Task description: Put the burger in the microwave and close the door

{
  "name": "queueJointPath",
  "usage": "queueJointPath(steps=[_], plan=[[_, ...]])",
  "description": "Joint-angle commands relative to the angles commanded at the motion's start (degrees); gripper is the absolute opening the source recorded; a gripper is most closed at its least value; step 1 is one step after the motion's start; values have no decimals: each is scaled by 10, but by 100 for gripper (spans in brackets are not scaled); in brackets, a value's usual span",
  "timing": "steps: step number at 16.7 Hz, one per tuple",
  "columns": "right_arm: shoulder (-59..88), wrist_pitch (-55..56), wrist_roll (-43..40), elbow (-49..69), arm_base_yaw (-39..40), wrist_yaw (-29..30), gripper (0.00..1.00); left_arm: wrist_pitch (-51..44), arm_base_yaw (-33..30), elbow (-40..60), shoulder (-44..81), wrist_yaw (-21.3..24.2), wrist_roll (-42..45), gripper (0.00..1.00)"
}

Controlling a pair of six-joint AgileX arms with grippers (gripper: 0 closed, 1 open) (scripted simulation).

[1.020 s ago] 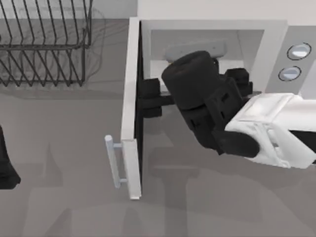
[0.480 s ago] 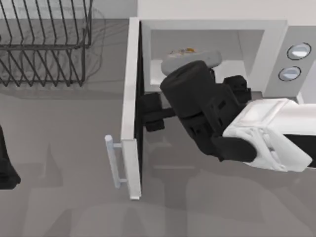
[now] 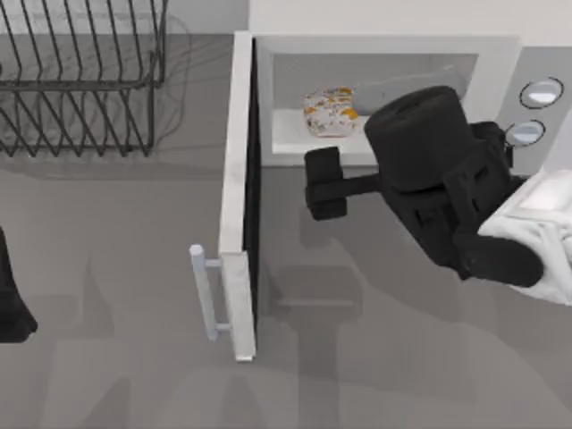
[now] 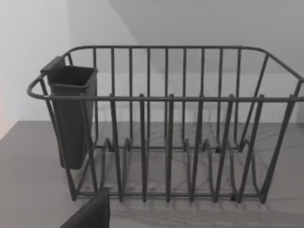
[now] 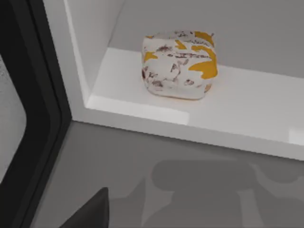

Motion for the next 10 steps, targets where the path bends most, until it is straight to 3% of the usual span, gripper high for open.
queueJointPath(steps=[10], plan=[[-564,-1,-103,-301,-247,-168,100,0,0,0,0,0,0,100]])
